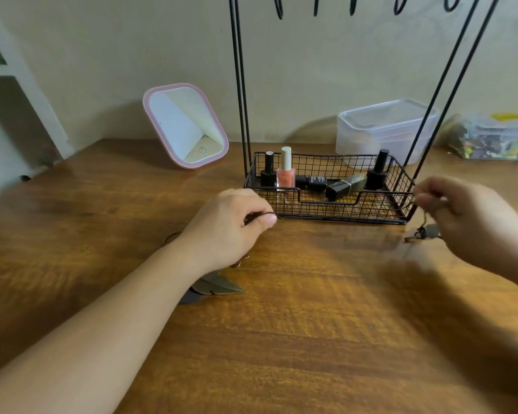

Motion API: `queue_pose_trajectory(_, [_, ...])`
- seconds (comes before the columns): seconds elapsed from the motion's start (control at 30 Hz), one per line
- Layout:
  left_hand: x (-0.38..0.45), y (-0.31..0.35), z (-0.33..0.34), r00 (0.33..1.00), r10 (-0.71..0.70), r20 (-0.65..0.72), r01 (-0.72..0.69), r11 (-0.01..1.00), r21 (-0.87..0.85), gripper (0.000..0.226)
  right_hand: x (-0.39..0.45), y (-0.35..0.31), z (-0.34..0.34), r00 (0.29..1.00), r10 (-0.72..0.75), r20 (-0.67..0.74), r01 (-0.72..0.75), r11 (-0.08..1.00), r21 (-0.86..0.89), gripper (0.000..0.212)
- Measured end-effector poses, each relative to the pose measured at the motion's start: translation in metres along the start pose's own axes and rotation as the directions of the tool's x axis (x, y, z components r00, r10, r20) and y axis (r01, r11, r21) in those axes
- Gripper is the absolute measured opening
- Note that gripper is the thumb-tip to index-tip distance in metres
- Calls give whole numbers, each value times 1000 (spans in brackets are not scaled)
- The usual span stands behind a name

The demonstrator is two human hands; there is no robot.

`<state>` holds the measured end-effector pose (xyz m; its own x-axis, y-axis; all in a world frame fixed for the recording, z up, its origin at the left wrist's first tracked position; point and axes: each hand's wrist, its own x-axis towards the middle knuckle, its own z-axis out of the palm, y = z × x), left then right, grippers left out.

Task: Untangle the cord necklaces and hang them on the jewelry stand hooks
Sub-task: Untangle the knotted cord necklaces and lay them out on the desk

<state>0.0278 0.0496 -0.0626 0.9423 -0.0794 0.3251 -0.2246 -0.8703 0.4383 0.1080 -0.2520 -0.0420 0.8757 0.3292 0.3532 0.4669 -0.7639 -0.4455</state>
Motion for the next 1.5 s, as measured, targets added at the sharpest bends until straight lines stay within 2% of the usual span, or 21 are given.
queue_pose_trajectory(0.07, [-2, 8, -1, 996, 75, -42, -74, 997, 20, 20, -6, -14, 8, 990, -119, 73, 120, 993, -10, 22])
queue_pose_trajectory(0.1, [-4, 13, 0, 991, 120, -56, -118, 993, 30, 21, -10, -24, 14, 980, -180, 86, 181, 984, 3, 17])
queue_pose_trajectory(0.13, [-5, 17, 2, 985, 161, -65, -160, 987, 28, 21, -12, -32, 21, 969, -236, 77, 234, 972, 23, 10])
queue_pose_trajectory(0.17, [-7, 20, 3, 978, 196, -67, -196, 981, 16, 21, -14, -41, 27, 962, -268, 61, 265, 963, 55, 14])
queue_pose_trajectory(0.27, [-10, 26, 9, 965, 260, -47, -261, 965, -24, 17, -19, -63, 44, 955, -273, 118, 244, 946, 215, 38])
queue_pose_trajectory(0.33, [-11, 26, 12, 961, 275, -34, -276, 961, -29, 14, -21, -72, 52, 940, -305, 154, 262, 932, 250, 46])
queue_pose_trajectory(0.47, [-10, 26, 15, 959, 282, -3, -282, 959, -7, 13, -19, -70, 56, 933, -337, 126, 294, 916, 272, 19])
queue_pose_trajectory(0.63, [-11, 27, 16, 967, 254, 30, -251, 965, -76, 15, -21, -68, 56, 892, -430, 136, 405, 897, 180, 7])
queue_pose_trajectory(0.73, [-10, 25, 14, 968, 241, 70, -236, 970, -62, 17, -22, -70, 52, 881, -461, 109, 434, 877, 206, 20])
queue_pose_trajectory(0.87, [-6, 18, 8, 974, 179, 138, -184, 983, 18, 18, -23, -62, 30, 926, -374, 42, 336, 872, 356, 10])
queue_pose_trajectory(1.0, [-4, 13, 2, 981, 140, 132, -149, 987, 60, 20, -25, -52, 16, 962, -273, -29, 258, 864, 432, 23])
queue_pose_trajectory(1.23, [-1, 3, -9, 996, 46, 80, -44, 998, -37, 26, -9, -20, -3, 979, 26, -203, 94, 824, 559, 16])
queue_pose_trajectory(1.3, [0, 1, -13, 999, 3, 40, 2, 992, -123, 25, -7, -12, -4, 979, 71, -189, 49, 827, 561, 16])
queue_pose_trajectory(1.4, [2, -2, -19, 997, -59, -45, 46, 971, -237, 21, -5, -7, -3, 993, 71, -99, -13, 870, 494, 3])
queue_pose_trajectory(1.5, [5, -8, -23, 976, -185, -114, 121, 899, -422, 17, -4, -6, -1, 998, 69, 7, -67, 931, 360, 19])
